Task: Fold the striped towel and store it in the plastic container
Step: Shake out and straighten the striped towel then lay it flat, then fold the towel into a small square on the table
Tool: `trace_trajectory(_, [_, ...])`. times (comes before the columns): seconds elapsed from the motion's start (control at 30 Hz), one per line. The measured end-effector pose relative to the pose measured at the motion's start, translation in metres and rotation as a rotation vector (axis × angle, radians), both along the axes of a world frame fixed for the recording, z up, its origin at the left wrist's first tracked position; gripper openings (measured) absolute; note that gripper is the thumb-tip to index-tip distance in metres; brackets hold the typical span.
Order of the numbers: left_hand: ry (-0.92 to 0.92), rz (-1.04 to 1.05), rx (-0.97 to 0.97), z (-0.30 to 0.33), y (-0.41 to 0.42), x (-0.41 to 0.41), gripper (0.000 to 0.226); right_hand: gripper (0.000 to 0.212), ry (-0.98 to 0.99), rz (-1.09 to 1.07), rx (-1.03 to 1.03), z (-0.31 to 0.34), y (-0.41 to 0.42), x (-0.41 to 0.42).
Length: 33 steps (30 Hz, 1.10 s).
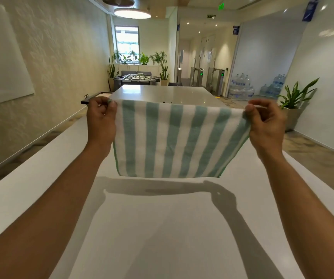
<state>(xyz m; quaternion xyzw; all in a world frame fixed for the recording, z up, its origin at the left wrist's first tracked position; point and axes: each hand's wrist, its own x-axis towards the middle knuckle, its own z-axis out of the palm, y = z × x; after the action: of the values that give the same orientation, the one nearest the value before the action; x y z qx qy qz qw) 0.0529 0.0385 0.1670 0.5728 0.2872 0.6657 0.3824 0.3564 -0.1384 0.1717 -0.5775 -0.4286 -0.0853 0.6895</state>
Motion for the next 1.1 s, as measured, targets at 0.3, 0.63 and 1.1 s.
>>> trace_trajectory(0.3, [0.081, -0.120, -0.164, 0.012, 0.009, -0.004, 0.015, 0.002, 0.109, 0.202, -0.070, 0.007, 0.003, 0.016])
trace_trajectory(0.63, [-0.067, -0.164, -0.112, -0.002, 0.007, -0.008, 0.020, 0.008, 0.056, 0.034, 0.060, -0.002, 0.007, 0.002])
trace_trajectory(1.1, [0.570, -0.603, -0.292, -0.163, -0.041, -0.089, 0.012, 0.015, 0.091, 0.326, -0.561, -0.161, -0.078, -0.001])
